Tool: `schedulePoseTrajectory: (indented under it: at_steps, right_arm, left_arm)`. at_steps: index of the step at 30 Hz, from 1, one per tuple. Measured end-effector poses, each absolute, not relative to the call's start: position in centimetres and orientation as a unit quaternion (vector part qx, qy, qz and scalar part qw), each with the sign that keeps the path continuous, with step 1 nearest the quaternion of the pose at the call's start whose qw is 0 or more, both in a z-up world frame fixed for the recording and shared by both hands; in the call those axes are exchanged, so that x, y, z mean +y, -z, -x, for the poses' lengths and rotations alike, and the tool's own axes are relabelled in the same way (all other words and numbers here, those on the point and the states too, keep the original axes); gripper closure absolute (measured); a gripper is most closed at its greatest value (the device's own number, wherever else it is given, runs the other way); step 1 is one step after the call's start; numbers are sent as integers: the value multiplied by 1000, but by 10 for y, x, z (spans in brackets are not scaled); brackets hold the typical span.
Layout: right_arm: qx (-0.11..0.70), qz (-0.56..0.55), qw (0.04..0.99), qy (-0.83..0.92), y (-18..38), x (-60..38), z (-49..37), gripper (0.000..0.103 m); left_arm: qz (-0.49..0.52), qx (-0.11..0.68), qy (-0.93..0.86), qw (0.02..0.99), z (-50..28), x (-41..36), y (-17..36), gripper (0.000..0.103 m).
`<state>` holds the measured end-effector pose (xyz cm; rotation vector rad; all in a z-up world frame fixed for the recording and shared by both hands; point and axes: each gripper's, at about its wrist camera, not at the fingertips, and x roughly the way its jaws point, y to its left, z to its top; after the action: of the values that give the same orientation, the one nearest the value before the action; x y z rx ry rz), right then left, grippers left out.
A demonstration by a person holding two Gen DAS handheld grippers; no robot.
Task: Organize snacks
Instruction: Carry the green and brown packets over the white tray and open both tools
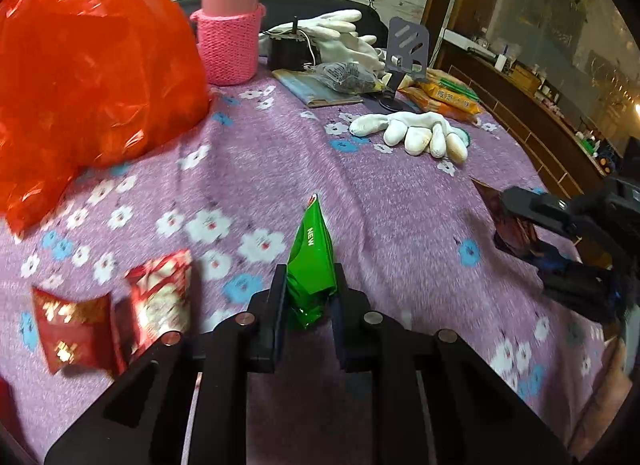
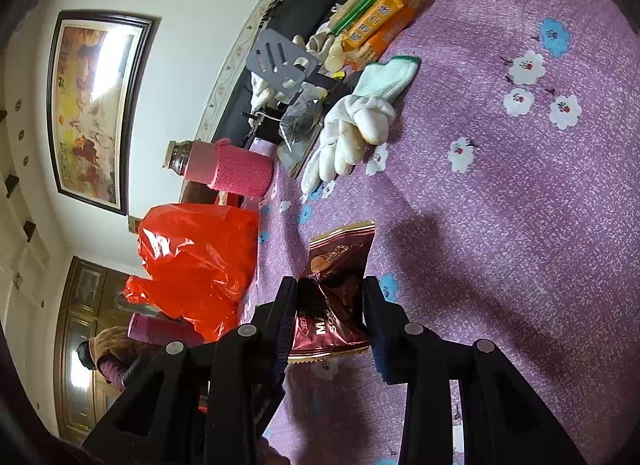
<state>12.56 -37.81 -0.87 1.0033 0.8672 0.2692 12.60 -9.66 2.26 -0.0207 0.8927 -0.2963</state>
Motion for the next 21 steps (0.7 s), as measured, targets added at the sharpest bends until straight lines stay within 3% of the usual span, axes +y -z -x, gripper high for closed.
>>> schedulePoseTrajectory:
  at_steps: [21]
  right_arm:
    - [445,-390,751,-294,-8,-264,-124,68]
  left_arm:
    - [-5,415,71,907,36,15,-48,87]
